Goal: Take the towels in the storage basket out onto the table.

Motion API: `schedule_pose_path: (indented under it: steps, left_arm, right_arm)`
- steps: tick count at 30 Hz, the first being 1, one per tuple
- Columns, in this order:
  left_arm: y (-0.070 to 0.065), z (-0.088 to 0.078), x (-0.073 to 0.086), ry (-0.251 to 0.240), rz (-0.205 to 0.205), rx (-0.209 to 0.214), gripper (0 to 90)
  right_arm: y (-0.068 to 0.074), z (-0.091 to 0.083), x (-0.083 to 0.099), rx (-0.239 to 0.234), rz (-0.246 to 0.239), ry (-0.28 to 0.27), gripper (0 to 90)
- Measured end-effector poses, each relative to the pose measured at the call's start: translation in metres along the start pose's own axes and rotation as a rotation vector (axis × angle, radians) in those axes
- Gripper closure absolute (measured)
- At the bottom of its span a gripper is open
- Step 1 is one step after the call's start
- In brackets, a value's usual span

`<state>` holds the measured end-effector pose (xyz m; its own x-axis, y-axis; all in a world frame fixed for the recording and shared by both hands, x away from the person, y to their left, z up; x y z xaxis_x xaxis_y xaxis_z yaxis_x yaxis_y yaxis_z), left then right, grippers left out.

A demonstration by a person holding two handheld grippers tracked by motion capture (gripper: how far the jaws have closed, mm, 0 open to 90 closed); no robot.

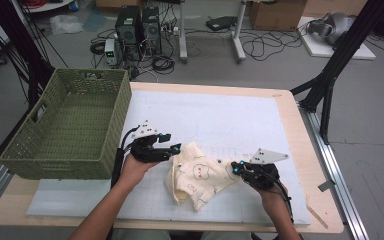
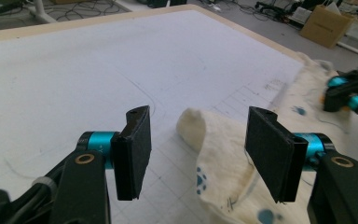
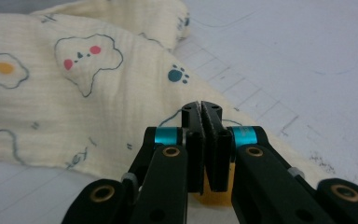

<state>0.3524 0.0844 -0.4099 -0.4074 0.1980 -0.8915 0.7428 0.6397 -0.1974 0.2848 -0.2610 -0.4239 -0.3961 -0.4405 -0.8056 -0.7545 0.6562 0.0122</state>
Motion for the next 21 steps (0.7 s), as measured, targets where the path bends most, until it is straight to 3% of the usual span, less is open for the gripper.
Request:
schedule_pose_path:
  steps: [4, 8, 9, 12, 14, 17, 19, 21]
  left_arm:
    - [-0.003, 0.021, -0.005, 0.051, -0.01, 0.021, 41.0]
    - [-0.01, 0.046, -0.003, 0.141, -0.009, 0.039, 40.8]
    - [-0.011, 0.051, 0.001, 0.182, 0.003, 0.03, 42.0]
    - [-0.014, 0.054, 0.008, 0.249, 0.06, 0.03, 68.6]
    - [-0.015, 0.049, 0.011, 0.234, 0.094, 0.02, 84.1]
    - [-0.013, 0.036, 0.014, 0.202, 0.084, 0.025, 85.9]
    - [-0.013, 0.026, 0.016, 0.185, 0.083, 0.034, 86.1]
    - [-0.015, 0.016, 0.019, 0.171, 0.079, 0.05, 86.1]
  right_arm:
    - [0.009, -0.012, 0.014, -0.043, -0.033, 0.026, 88.3]
    - [0.017, -0.02, 0.026, -0.059, -0.058, 0.07, 88.3]
    - [0.018, -0.021, 0.029, -0.064, -0.059, 0.073, 88.3]
    - [0.018, -0.023, 0.032, -0.072, -0.045, 0.076, 87.7]
    - [0.018, -0.025, 0.03, -0.076, -0.032, 0.055, 83.6]
    - [0.015, -0.03, 0.024, -0.058, -0.01, 0.002, 68.1]
    - [0.01, -0.034, 0.016, 0.014, 0.004, -0.045, 55.1]
    - [0.0, -0.038, 0.006, 0.07, 0.021, -0.094, 51.3]
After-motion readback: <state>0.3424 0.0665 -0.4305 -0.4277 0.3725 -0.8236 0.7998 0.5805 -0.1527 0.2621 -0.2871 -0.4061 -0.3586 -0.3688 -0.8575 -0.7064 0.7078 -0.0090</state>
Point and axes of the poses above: each handheld gripper's, and its own axes: z roughly forward along the jaws, x roughly out of its underside, y roughly to its left, the point moved 1 cm from there along z, roughly forward along the jaws, and after that the axes turned 2 degrees about y, right-handed, at the moved point
